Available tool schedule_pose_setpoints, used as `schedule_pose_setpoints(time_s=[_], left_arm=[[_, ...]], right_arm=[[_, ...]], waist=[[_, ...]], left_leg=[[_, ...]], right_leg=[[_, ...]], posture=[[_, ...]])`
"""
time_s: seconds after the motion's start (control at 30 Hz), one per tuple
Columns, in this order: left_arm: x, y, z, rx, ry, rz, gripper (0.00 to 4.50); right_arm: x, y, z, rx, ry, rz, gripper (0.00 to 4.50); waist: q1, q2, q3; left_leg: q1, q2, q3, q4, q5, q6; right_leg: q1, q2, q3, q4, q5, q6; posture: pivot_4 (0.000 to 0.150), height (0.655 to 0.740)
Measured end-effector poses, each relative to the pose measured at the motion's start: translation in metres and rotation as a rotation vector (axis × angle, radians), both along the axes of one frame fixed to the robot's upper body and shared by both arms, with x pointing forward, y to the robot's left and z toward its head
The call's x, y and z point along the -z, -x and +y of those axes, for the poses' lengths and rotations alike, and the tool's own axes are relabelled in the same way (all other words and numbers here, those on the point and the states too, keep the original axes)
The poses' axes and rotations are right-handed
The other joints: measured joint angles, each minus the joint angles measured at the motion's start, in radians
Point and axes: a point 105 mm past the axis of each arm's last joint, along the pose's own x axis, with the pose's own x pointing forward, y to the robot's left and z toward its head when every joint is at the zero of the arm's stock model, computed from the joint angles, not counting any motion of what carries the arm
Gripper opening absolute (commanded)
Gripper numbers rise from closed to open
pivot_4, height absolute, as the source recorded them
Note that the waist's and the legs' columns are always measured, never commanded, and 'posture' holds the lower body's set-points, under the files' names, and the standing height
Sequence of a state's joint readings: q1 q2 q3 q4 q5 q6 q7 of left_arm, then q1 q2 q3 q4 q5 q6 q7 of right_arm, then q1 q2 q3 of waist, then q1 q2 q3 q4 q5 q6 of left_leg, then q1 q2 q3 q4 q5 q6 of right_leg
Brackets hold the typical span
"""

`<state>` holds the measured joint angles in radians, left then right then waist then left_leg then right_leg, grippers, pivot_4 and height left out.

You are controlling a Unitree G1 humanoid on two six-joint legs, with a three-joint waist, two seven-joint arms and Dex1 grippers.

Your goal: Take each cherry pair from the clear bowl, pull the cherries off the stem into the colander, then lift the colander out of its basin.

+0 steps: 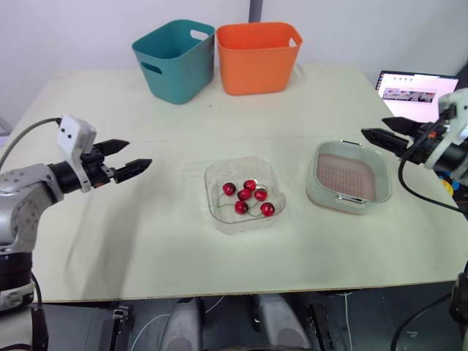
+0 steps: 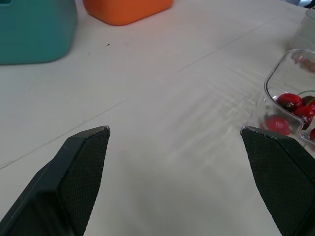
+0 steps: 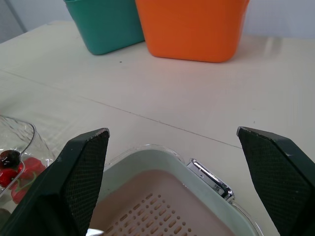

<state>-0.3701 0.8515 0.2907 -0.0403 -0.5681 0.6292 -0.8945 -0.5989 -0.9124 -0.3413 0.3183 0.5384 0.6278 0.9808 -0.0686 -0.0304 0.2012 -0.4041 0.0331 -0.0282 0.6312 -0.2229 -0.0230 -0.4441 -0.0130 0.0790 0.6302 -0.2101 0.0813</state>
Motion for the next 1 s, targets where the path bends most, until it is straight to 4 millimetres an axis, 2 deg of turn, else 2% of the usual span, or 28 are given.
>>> schedule_pose_setpoints(time_s=[0.8,1.0], left_arm=[[-0.001,-0.002,0.002,-0.016,-0.008,-0.008,4.50],[-0.001,-0.002,0.002,-0.012,-0.006,-0.005,4.50]], right_arm=[[0.000,-0.002,0.003,-0.002,-0.018,0.036,4.48],[-0.008,-0.004,0.010,-0.018,-0.048,0.057,4.48]], waist=[[0.000,0.000,0.000],[0.000,0.000,0.000]], left_leg=[[0.000,0.000,0.000,0.000,0.000,0.000],[0.000,0.000,0.000,0.000,0.000,0.000]], right_leg=[[0.000,0.000,0.000,0.000,0.000,0.000],[0.000,0.000,0.000,0.000,0.001,-0.001]], posture=[[0.150,0.7400],[0.150,0.7400]])
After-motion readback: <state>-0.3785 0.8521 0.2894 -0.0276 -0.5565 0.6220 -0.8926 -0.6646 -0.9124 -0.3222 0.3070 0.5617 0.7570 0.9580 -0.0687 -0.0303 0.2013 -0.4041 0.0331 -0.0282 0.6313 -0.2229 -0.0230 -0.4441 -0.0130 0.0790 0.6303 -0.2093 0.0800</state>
